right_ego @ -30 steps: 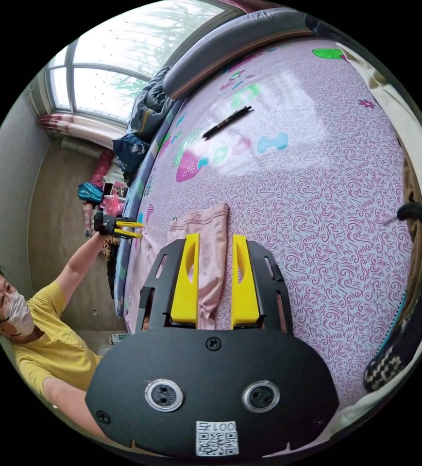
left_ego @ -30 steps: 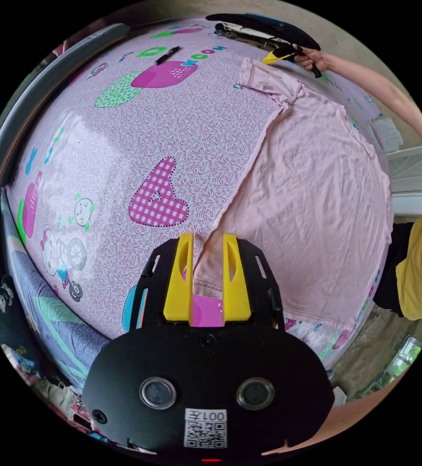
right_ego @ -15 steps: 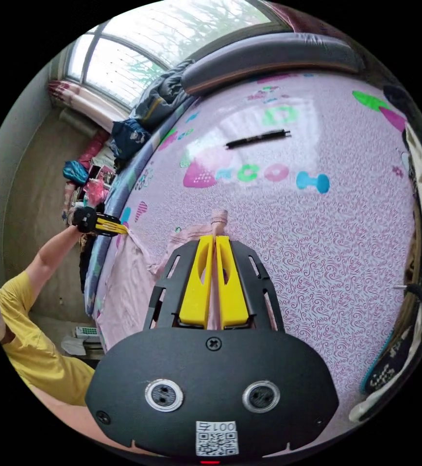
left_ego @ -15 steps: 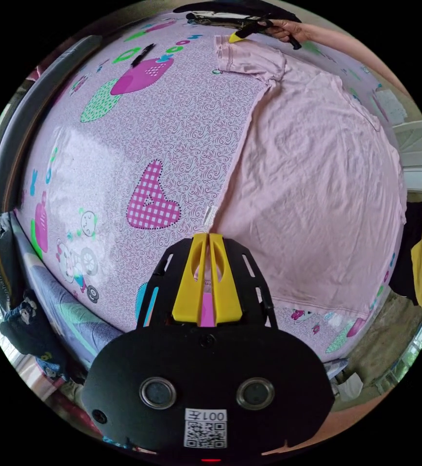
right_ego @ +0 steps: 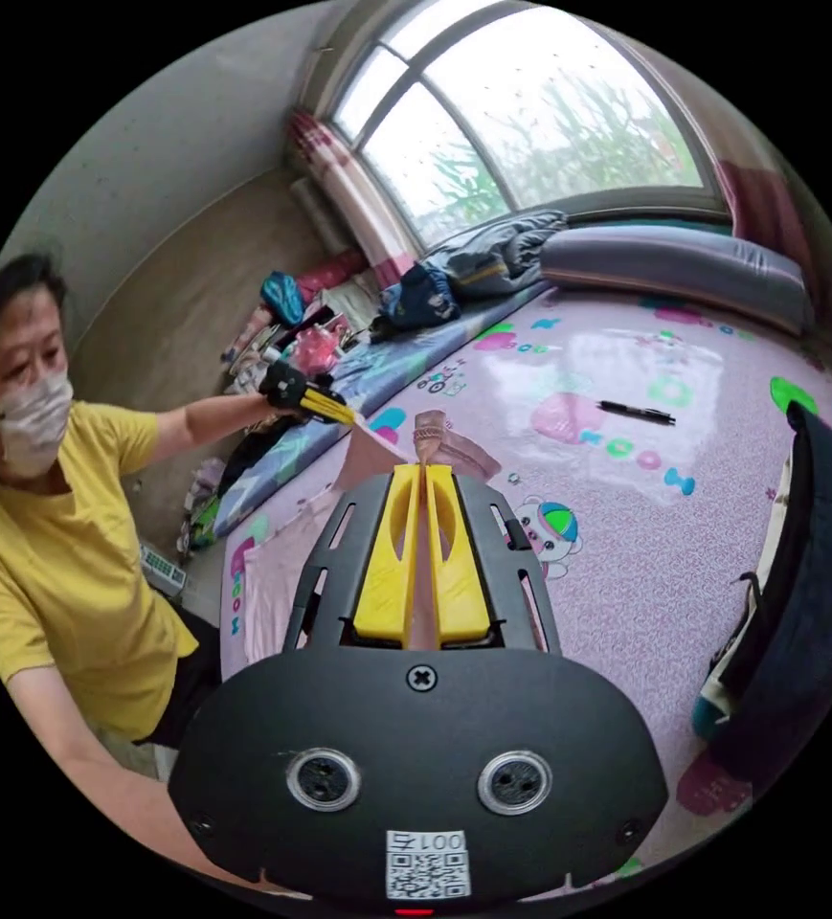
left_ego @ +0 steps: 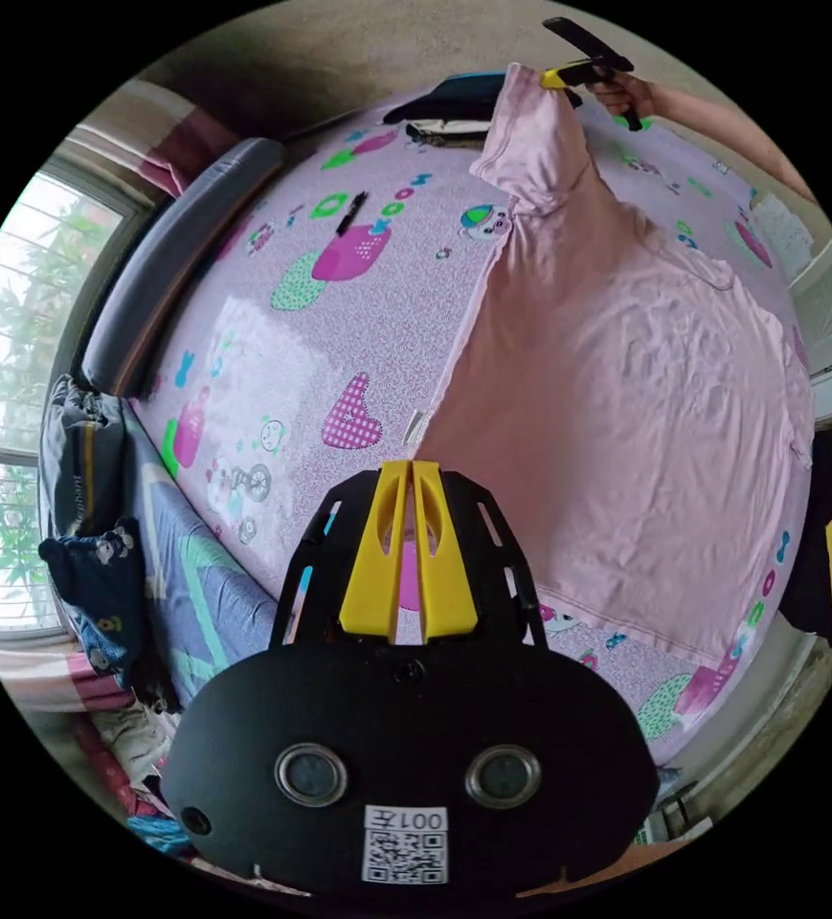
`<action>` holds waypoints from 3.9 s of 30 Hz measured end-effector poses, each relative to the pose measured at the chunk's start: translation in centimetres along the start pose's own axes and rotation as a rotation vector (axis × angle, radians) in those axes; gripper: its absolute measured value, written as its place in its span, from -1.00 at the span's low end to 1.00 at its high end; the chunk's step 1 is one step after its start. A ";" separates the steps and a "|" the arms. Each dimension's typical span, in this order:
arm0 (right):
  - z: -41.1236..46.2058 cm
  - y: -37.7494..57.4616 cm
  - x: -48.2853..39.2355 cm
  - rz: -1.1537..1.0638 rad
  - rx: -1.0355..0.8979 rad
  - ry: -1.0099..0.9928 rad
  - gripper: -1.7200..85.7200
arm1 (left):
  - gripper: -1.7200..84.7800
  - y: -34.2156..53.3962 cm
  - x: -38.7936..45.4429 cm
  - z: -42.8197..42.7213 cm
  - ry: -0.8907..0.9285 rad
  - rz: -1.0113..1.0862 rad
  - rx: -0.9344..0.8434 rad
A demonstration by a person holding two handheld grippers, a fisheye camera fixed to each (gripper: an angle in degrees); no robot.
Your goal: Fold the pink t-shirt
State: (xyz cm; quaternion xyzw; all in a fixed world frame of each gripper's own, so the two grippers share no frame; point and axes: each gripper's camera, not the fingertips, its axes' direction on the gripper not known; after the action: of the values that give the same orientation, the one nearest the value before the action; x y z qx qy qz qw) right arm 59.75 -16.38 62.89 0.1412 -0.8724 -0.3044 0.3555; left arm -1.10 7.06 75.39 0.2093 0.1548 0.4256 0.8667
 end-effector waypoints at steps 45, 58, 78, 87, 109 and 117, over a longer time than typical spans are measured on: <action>18.7 28.8 -12.4 0.134 -0.470 0.063 -0.93 | -0.95 13.5 12.6 8.1 0.294 -0.150 -0.012; 23.1 32.8 -14.6 0.154 -0.548 0.205 -0.80 | -0.87 -1.8 16.7 14.6 0.586 -0.131 0.199; 22.6 37.3 -22.0 0.101 -0.487 0.277 -0.94 | -0.99 0.2 19.8 16.4 0.656 -0.053 0.248; 22.6 39.7 -29.6 -0.111 -0.555 0.227 -0.95 | -1.00 5.1 25.7 14.1 0.580 0.273 0.237; 18.5 37.6 -26.9 0.110 -0.424 0.337 -0.96 | -1.00 1.9 27.3 9.3 0.456 0.057 0.138; 17.6 38.2 -24.6 0.131 -0.500 0.382 -0.96 | -1.00 -0.1 26.7 7.3 0.473 -0.009 0.098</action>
State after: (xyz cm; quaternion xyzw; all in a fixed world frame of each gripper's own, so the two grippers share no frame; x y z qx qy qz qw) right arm 63.62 32.20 64.03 0.0476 -0.6954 -0.4537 0.5553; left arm 17.96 26.73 79.21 0.1448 0.3747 0.4510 0.7971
